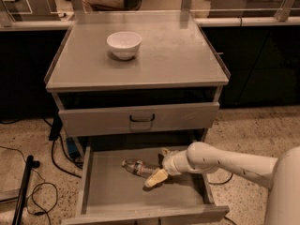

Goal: Pick water bottle from middle drawer and place on counter

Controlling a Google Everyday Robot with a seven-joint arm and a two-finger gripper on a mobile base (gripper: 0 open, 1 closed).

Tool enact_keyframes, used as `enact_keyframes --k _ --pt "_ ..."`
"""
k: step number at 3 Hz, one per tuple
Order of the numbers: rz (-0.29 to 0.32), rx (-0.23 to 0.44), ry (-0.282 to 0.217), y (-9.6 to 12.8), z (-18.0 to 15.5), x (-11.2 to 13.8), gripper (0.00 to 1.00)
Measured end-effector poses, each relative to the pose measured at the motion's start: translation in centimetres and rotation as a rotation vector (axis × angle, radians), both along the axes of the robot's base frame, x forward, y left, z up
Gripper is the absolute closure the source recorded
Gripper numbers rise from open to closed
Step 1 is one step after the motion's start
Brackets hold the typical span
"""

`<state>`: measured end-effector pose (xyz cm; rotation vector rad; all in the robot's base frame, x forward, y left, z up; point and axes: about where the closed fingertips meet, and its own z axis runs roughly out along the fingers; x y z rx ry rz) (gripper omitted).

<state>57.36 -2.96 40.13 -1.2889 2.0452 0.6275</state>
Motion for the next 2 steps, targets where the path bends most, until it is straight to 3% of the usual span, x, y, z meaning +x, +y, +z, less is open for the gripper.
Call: enact_keyframes --k 2 --pt "-0.015 -0.032 0.028 1.3 -2.3 0.8 0.00"
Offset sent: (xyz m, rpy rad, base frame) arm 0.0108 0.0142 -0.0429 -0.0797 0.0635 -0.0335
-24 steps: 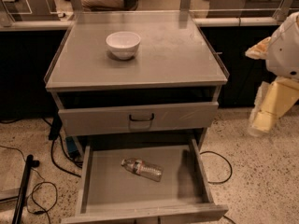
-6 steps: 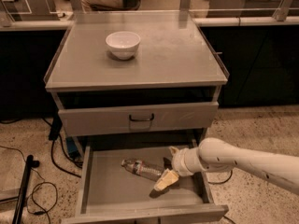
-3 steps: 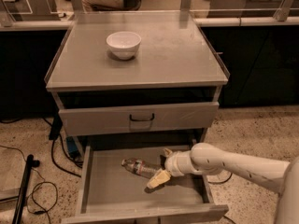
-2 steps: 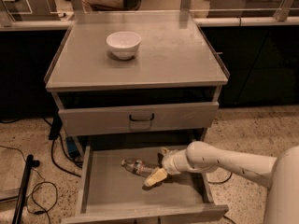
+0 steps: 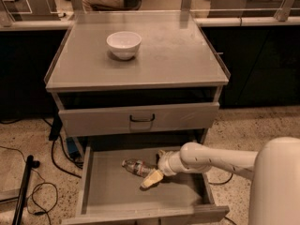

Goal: Pick water bottle from middle drawer and place on counter

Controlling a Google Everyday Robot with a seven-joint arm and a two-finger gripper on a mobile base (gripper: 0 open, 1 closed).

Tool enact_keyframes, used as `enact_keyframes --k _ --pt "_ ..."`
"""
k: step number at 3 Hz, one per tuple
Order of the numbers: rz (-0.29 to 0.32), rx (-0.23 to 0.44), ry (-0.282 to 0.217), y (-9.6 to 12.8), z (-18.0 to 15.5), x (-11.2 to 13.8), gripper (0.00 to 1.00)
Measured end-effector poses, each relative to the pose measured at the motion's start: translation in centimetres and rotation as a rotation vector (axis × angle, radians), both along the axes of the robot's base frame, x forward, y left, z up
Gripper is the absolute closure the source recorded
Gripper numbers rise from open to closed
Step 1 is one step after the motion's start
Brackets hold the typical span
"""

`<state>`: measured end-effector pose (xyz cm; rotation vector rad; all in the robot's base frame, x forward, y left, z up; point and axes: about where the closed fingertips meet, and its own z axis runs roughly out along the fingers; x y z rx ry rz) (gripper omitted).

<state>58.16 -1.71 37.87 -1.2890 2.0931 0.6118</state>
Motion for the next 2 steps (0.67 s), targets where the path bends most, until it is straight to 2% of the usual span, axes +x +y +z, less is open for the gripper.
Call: enact_keyframes --k 1,2 --pt "-0.001 -0.032 0.024 0.33 -1.29 -0.16 0.00" --pt "-0.001 -0.033 0.025 0.35 -1.36 -0.17 0.00"
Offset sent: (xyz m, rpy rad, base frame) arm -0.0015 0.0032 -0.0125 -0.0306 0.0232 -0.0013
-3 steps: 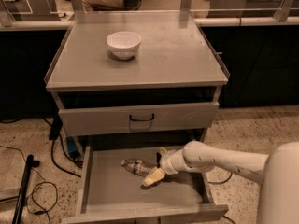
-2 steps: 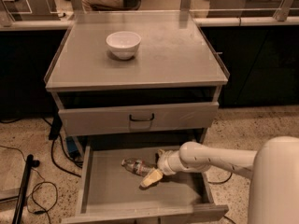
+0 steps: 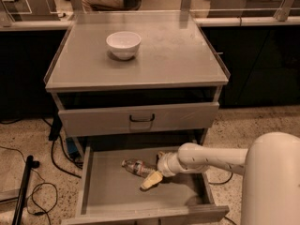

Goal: Pick water bottle from middle drawer and place on counter

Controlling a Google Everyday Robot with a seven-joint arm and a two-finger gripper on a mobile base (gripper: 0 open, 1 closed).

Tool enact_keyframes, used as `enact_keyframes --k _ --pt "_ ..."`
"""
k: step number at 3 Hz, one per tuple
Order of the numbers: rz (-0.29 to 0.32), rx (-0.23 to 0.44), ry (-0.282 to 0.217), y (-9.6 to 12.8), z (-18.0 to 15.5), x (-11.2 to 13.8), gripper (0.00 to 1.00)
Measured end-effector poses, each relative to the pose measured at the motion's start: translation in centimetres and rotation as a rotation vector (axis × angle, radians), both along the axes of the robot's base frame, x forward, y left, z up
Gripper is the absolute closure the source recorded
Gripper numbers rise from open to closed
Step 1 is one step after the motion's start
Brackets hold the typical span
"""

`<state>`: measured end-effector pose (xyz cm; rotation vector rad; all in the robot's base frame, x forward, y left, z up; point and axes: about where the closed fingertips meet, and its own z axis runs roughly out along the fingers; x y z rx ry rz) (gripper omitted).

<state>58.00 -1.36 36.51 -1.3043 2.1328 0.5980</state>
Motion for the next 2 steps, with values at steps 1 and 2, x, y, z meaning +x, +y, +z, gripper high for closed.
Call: enact_keyframes --k 1,2 --pt "0.000 0.000 0.000 0.00 0.00 0.00 0.16" --pt "0.000 0.000 0.000 0.01 0.00 0.00 0.40"
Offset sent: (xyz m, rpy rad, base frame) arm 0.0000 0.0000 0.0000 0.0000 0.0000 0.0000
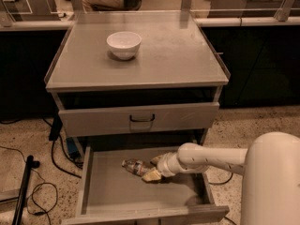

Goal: Pick water bottle from middle drawer and place on counter

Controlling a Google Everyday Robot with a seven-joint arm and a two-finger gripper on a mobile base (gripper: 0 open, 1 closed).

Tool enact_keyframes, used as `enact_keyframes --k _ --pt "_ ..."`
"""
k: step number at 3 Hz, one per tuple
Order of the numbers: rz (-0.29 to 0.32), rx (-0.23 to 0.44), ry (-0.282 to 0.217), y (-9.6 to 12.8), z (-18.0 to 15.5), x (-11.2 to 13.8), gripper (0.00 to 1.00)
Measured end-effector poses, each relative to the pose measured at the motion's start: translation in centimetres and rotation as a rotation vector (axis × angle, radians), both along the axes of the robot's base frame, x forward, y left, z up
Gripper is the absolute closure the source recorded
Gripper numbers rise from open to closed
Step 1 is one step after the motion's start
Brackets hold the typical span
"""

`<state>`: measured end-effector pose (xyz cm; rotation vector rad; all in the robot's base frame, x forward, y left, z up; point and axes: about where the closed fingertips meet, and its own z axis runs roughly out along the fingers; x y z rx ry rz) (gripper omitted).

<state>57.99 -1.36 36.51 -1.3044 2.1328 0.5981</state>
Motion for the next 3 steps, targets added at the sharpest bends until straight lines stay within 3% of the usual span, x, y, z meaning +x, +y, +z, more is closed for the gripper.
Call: enact_keyframes --k 2,3 --pt "0.000 0.000 0.000 0.0 0.0 0.0 0.87" --pt "0.047 0.000 -0.019 0.0 1.9 -1.1 1.00"
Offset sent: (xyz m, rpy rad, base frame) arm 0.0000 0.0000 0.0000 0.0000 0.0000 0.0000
